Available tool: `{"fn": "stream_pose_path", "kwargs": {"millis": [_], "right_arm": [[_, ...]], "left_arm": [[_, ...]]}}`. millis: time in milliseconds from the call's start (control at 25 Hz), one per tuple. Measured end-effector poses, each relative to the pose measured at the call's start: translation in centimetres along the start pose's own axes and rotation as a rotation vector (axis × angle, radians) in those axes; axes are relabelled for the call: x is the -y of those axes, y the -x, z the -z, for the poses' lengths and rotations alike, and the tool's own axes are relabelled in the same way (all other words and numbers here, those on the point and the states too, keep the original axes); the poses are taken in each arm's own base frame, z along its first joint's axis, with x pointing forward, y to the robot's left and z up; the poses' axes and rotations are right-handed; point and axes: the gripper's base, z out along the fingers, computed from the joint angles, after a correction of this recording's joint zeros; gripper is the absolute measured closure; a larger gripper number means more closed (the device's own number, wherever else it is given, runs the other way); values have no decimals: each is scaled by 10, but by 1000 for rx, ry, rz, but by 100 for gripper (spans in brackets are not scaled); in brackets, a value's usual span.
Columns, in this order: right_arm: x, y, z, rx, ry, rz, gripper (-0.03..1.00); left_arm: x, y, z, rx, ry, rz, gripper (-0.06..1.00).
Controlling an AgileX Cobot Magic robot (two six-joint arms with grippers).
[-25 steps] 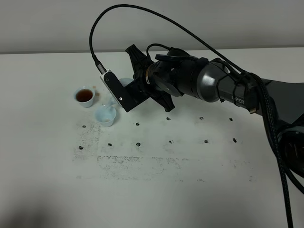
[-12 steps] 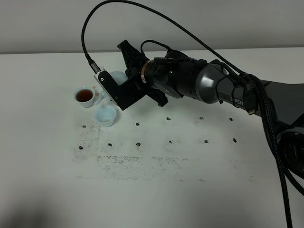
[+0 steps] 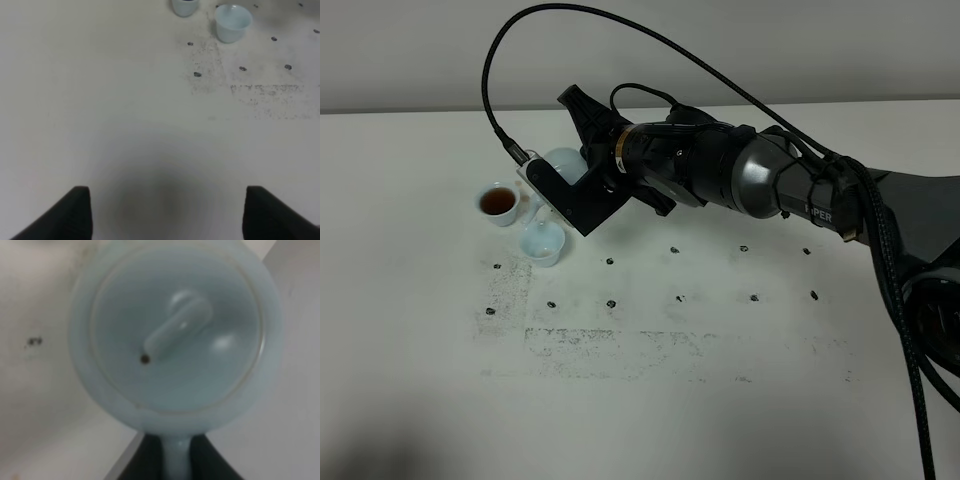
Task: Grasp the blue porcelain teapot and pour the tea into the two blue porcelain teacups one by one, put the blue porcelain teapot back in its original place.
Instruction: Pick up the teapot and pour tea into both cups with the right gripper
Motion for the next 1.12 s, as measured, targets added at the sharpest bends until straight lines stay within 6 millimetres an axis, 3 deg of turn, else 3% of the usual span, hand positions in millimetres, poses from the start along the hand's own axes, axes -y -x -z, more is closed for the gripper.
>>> {"fn": "stream_pose_path", "kwargs": {"millis": [1120], "right_arm": [[5,4,-4,23,-96,191,92]], "left_arm": [[0,0,0,0,0,0,34]]}}
